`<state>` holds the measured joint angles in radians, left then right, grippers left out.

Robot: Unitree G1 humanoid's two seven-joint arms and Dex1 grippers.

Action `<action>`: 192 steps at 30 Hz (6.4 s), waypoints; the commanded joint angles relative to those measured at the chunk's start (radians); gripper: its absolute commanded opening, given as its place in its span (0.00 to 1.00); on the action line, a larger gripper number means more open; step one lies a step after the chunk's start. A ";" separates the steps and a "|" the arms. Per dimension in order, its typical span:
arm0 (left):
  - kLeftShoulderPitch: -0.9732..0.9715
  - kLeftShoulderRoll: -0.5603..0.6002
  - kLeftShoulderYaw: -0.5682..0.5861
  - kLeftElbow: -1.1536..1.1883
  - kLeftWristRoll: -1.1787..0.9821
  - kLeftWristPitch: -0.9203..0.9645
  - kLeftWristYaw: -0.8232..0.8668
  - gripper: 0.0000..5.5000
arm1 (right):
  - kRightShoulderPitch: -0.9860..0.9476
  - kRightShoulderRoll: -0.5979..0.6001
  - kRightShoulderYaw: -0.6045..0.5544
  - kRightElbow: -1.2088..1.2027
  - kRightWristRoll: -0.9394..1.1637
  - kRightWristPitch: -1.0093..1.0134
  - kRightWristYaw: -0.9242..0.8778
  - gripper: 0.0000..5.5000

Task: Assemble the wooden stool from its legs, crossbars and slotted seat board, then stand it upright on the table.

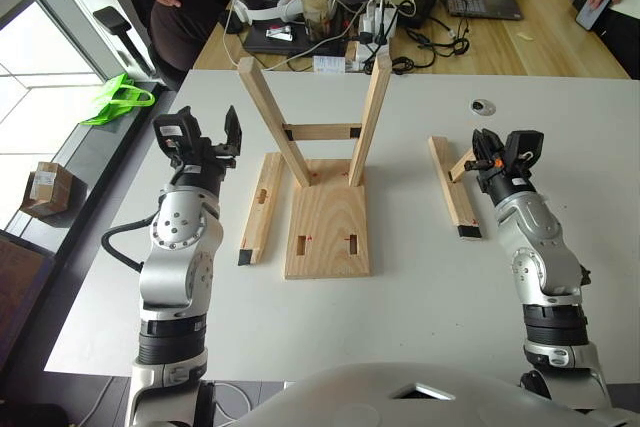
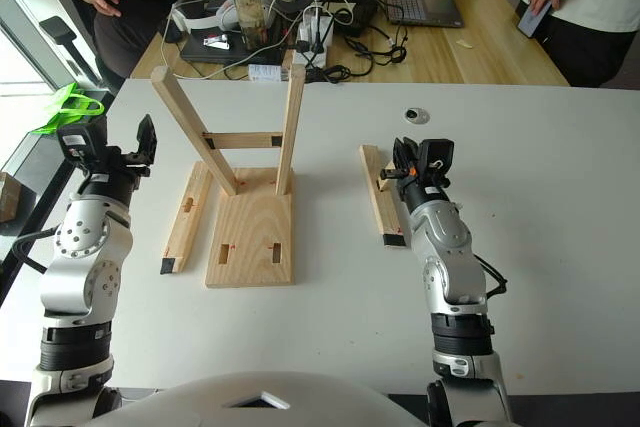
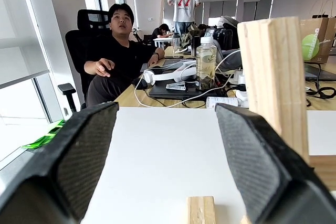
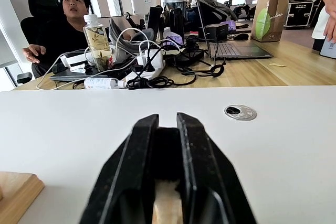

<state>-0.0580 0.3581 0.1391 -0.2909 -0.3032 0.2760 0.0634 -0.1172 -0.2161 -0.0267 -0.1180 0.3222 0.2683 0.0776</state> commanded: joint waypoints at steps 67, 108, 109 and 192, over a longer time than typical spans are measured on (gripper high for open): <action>-0.074 -0.119 0.068 0.032 0.206 0.076 -0.045 0.51 | 0.009 0.086 -0.031 0.060 -0.149 -0.020 0.027 0.07; -0.423 -0.045 0.138 -0.241 -1.458 0.618 0.063 0.61 | -0.306 -0.053 -0.478 -0.223 1.268 0.290 0.351 0.07; -0.416 -0.037 0.117 -0.247 -1.472 0.606 0.071 0.63 | -0.291 -0.056 -0.463 -0.240 1.293 0.305 0.358 0.07; -0.010 -0.009 -0.034 0.128 0.068 -0.082 0.074 0.61 | 0.004 0.080 0.042 0.122 -0.221 -0.239 -0.128 0.07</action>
<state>-0.0629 0.3611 0.0996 -0.1735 -0.2600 0.1796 0.1554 -0.1120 -0.1466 0.0255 -0.0003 0.1087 0.0310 -0.0617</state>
